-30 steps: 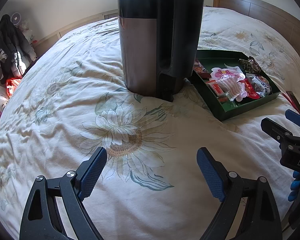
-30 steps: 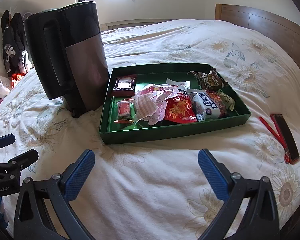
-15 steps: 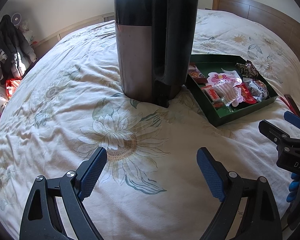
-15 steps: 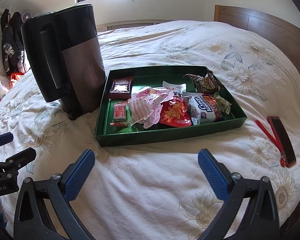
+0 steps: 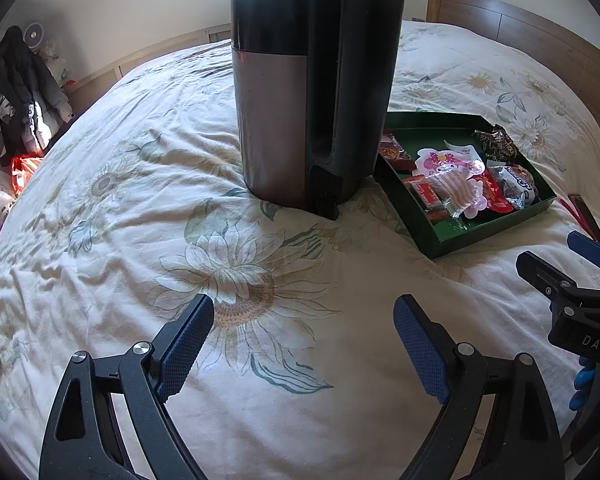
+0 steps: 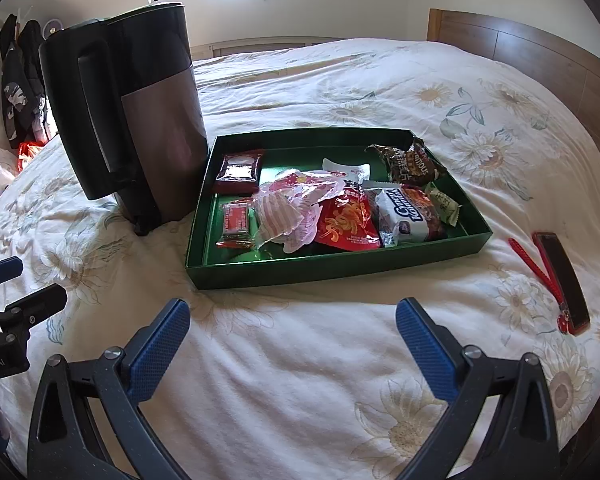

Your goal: Organize snacks

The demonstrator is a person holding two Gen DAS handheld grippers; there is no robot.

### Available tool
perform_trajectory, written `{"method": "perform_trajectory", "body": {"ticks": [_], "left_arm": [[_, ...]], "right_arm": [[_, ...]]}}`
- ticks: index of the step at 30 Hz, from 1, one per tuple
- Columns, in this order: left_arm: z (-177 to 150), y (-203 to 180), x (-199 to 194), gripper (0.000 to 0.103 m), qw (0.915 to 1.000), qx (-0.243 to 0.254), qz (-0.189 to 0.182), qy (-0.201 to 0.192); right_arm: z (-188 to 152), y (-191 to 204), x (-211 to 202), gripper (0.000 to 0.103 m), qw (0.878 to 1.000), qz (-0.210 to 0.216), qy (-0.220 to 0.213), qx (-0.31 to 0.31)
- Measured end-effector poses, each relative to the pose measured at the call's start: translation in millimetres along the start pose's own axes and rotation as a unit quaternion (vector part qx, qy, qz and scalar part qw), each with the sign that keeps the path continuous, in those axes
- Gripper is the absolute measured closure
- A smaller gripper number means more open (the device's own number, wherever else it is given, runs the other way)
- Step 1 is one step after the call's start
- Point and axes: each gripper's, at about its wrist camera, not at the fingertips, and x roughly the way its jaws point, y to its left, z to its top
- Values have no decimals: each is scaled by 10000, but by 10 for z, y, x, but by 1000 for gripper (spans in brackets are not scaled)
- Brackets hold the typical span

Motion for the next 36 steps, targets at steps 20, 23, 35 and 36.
{"method": "perform_trajectory", "body": {"ticks": [20, 23, 35, 36], "left_arm": [[-6, -36, 18, 15, 10000, 45, -71, 36], [-7, -37, 15, 15, 10000, 55, -58, 42], [-11, -38, 23, 15, 10000, 36, -22, 55], [-12, -38, 23, 15, 10000, 38, -23, 56]], "right_arm": [[-79, -28, 38, 0, 10000, -27, 73, 34], [-79, -29, 38, 0, 10000, -26, 74, 38], [-93, -79, 21, 0, 9999, -56, 71, 87], [-95, -83, 19, 0, 9999, -58, 70, 85]]}}
